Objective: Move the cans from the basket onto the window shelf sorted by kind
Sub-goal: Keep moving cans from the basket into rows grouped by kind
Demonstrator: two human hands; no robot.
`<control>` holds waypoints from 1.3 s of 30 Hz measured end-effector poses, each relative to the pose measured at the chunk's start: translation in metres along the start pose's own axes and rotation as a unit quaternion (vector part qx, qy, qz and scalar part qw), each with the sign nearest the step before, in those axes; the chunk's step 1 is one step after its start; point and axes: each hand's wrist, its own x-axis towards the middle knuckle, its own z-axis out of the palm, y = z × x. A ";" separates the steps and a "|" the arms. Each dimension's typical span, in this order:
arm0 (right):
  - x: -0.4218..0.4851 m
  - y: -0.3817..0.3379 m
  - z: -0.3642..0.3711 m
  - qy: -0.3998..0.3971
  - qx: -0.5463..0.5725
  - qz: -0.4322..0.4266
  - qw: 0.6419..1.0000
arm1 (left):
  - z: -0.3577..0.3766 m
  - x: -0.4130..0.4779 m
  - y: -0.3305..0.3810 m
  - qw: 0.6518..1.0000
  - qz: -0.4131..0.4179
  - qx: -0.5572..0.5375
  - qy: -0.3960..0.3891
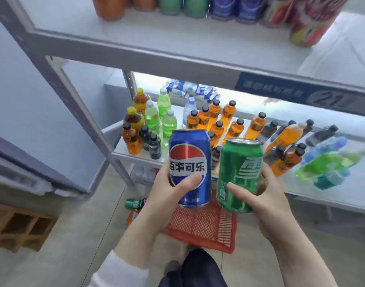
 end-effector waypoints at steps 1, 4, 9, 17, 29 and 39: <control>0.005 -0.013 -0.002 -0.007 0.000 -0.018 1.000 | 0.004 0.005 0.013 1.000 0.021 0.014 0.003; 0.022 -0.047 -0.008 -0.032 0.025 -0.065 0.997 | 0.015 0.019 0.048 0.996 0.077 0.041 0.016; 0.056 -0.091 -0.018 -0.034 0.042 -0.131 0.990 | 0.031 0.051 0.095 0.986 0.153 0.043 0.043; 0.109 -0.141 -0.027 -0.030 0.034 -0.177 0.983 | 0.028 0.110 0.150 0.960 0.222 0.137 0.102; 0.200 -0.165 0.008 0.047 -0.039 -0.238 0.969 | -0.005 0.218 0.213 0.928 0.283 0.240 0.025; 0.260 -0.170 0.005 0.150 -0.059 -0.235 0.958 | -0.038 0.282 0.223 0.918 0.279 0.273 0.076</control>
